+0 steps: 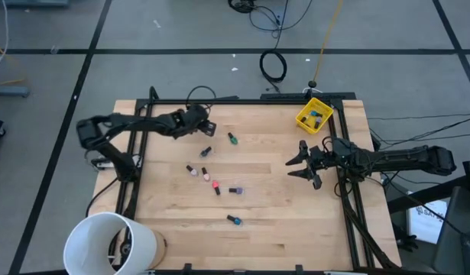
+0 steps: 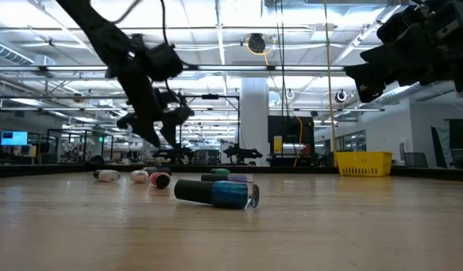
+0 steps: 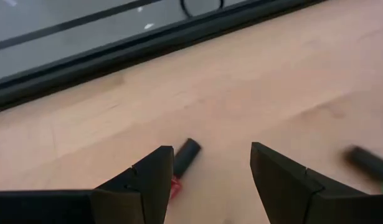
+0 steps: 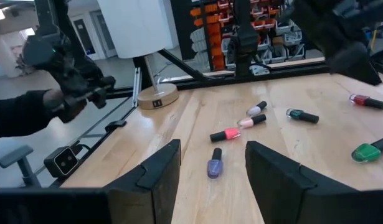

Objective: Pick & Place Nail Polish
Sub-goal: Put the red nail polish bottle into the yellow bin

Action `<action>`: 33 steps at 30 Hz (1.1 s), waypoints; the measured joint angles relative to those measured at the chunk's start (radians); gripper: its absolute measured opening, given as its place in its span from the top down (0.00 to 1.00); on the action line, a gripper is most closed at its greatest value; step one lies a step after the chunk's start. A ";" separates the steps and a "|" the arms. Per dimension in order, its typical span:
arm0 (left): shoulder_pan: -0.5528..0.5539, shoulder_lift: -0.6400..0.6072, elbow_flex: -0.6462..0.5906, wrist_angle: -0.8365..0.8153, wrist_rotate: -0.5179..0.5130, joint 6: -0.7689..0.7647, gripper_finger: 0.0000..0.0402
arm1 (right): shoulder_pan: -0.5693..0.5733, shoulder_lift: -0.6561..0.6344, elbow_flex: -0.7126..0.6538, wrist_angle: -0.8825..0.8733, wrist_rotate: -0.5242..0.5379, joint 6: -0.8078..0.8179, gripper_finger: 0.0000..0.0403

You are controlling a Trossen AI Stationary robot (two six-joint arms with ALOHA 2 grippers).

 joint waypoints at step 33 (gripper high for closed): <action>0.015 0.124 0.048 -0.026 0.528 0.089 0.48 | 0.001 0.000 0.000 -0.002 -0.001 0.049 0.58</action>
